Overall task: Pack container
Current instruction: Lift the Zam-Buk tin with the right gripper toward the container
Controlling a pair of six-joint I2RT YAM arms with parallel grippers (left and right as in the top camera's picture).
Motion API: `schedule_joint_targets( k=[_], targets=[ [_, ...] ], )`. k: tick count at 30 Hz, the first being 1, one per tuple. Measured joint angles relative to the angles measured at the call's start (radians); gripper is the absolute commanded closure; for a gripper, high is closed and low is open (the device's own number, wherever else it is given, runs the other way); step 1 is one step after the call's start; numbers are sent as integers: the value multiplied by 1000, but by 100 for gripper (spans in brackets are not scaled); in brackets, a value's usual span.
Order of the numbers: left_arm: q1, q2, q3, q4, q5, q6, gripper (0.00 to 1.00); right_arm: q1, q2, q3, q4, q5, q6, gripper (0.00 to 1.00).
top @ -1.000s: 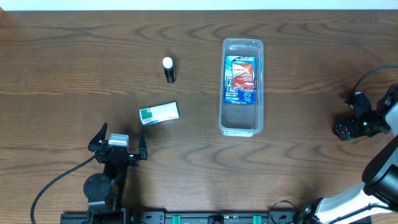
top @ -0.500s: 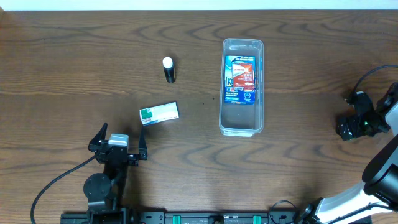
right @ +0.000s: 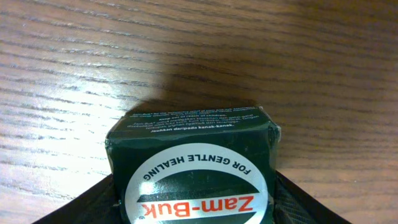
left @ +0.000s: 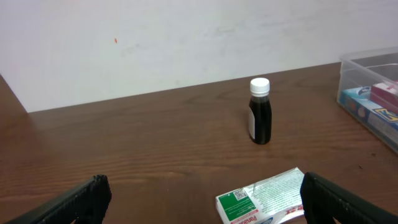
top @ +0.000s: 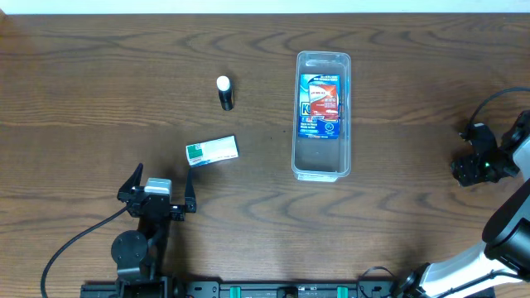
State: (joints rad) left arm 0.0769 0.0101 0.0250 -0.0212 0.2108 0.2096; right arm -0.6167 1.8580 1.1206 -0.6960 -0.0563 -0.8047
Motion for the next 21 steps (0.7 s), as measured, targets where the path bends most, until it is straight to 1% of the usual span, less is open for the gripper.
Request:
schedule_joint_targets(
  k=[2,5,8,12,16,21],
  targets=[
    [0,0,0,0,0,0,2,0,0,0,1,0,5,39],
    [0,0,0,0,0,0,2,0,0,0,2,0,12,38],
    [0,0,0,0,0,0,2,2,0,0,2,0,20,36],
    [0,0,0,0,0,0,2,13,0,0,9,2,31,36],
    [0,0,0,0,0,0,2,43,0,0,16,4,36,41],
    [0,0,0,0,0,0,2,118,0,2,29,4,41,40]
  ],
)
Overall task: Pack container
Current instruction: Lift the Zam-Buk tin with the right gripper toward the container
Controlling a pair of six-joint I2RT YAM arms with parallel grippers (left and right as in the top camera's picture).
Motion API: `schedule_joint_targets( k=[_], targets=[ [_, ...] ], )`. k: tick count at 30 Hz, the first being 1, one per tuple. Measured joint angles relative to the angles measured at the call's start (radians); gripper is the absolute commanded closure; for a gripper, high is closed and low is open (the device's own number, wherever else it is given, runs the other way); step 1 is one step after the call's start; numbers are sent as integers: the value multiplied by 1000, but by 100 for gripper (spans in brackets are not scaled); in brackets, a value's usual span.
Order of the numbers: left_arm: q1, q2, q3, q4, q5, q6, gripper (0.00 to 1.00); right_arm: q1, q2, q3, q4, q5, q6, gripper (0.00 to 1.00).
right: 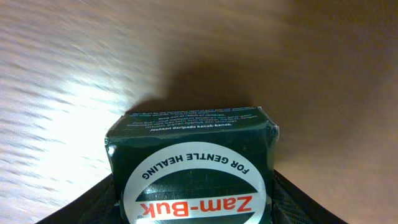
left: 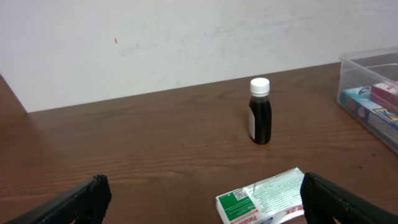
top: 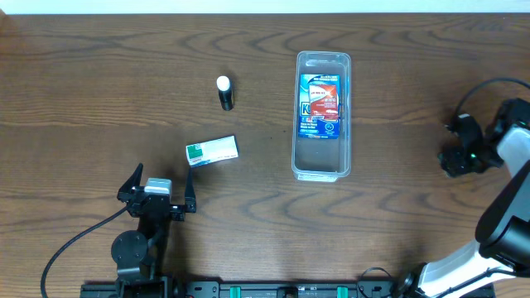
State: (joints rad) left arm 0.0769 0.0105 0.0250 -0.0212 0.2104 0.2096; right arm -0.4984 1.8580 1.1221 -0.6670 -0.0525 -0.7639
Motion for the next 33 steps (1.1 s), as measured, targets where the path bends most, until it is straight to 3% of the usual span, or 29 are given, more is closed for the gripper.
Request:
schedule_joint_targets(
  k=[3,9,11,22,33],
  targets=[
    [0,0,0,0,0,0,2,51,0,6,-1,0,10,41],
    [0,0,0,0,0,0,2,150,0,84,-3,0,142,51],
    [0,0,0,0,0,0,2,182,0,129,-6,0,211,48],
    [0,0,0,0,0,0,2,362,0,402,-114,-23,566,51],
    [0,0,0,0,0,0,2,617,0,553,-7,-69,857,47]
  ],
)
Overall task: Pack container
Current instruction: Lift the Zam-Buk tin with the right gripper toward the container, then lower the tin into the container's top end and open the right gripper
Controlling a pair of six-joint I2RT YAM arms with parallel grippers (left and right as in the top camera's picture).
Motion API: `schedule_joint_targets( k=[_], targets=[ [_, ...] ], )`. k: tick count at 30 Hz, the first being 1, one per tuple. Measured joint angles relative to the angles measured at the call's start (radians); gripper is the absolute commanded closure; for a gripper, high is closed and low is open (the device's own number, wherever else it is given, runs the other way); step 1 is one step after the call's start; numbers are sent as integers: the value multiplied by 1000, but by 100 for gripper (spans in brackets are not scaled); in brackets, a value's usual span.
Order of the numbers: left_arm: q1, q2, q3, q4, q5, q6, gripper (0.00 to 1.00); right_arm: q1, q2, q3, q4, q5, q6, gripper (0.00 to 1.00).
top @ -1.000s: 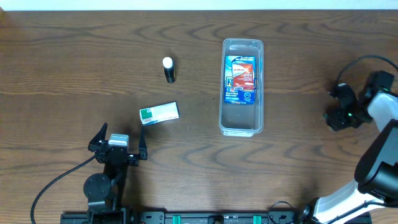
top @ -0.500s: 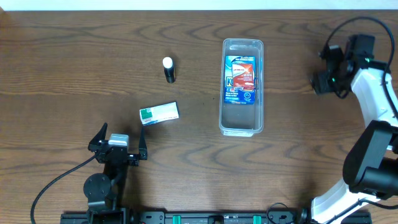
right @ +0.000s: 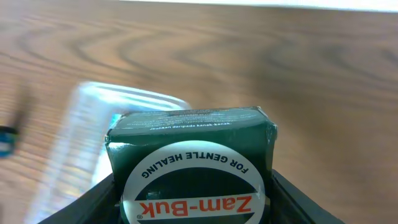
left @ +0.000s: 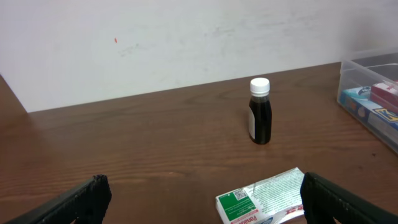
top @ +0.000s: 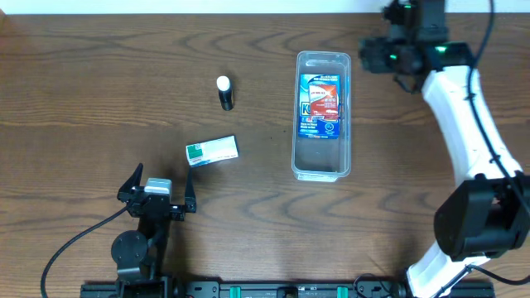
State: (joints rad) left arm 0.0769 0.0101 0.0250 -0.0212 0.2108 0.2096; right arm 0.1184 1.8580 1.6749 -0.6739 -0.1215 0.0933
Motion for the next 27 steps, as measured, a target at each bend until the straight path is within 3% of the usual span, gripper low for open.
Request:
schedule_joint_targets(
  k=[14,27],
  targets=[
    [0,0,0,0,0,0,2,221,0,0,-21,152,138,48],
    [0,0,0,0,0,0,2,260,110,0,-72,230,270,43]
  ],
)
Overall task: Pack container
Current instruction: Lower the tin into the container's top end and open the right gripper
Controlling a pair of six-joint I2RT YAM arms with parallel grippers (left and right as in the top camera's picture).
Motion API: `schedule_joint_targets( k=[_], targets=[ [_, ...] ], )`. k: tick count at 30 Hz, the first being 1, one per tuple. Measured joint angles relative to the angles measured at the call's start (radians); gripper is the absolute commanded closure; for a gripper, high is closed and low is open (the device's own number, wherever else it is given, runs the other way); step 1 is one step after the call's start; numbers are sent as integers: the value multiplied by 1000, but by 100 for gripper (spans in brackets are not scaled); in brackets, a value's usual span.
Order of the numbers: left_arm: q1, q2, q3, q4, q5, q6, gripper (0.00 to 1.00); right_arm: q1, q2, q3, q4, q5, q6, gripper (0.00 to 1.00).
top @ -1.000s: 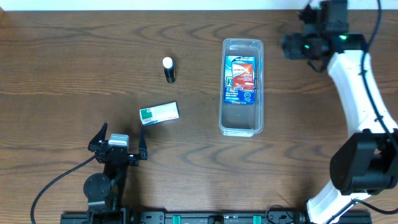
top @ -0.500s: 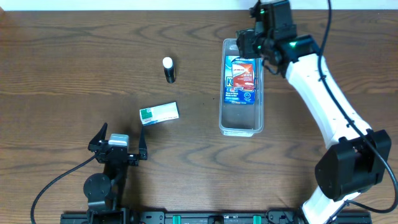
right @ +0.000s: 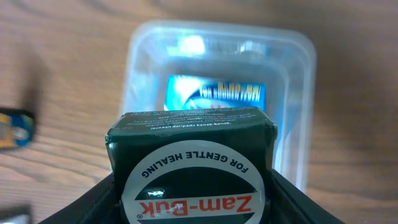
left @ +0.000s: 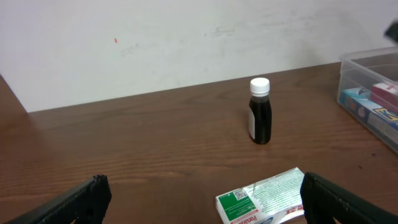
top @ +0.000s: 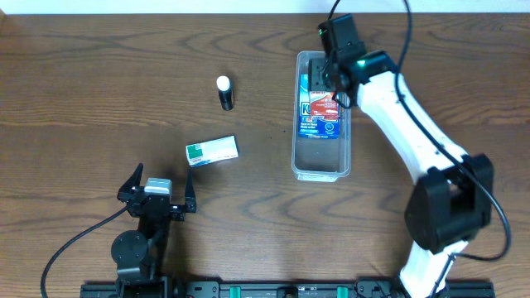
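A clear plastic container (top: 295, 124) lies right of centre with a blue and red packet (top: 320, 106) in it. My right gripper (top: 331, 73) hangs over its far end, shut on a dark green Zam-Buk box (right: 193, 168). The right wrist view looks down past that box into the container (right: 217, 28) and onto the packet (right: 217, 93). A small dark bottle (top: 224, 92) with a white cap stands upright at the left. A white and green box (top: 212, 151) lies nearer the front. My left gripper (top: 161, 184) rests open just short of that box (left: 261, 196).
In the left wrist view the bottle (left: 260, 112) stands beyond the white and green box, with the container's corner (left: 367, 93) at the right edge. The near half of the container holds nothing. A black cable runs off the left arm's base.
My right gripper, still holding the Zam-Buk box, has moved from beside the container's far right corner to above its far end. The left arm has not moved.
My right gripper held the Zam-Buk box low over the wood at the table's right edge. It then stood a little further left, then at the back of the table right of the container. Now it holds the box over the container. Nothing else moved.
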State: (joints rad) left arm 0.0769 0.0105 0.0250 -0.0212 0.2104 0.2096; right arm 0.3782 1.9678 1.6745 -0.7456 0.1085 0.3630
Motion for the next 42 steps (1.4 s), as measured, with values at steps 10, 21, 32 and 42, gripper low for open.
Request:
schedule_joint_targets(
  k=[10,21,32,42],
  targets=[
    [0,1,0,0,0,0,2,0,87,0,-35,22,12,38],
    [0,1,0,0,0,0,2,0,87,0,-55,43,23,16],
    [0,1,0,0,0,0,2,0,87,12,-15,46,21,8],
    [0,1,0,0,0,0,2,-45,-113,117,-12,48,-7,1]
  ],
)
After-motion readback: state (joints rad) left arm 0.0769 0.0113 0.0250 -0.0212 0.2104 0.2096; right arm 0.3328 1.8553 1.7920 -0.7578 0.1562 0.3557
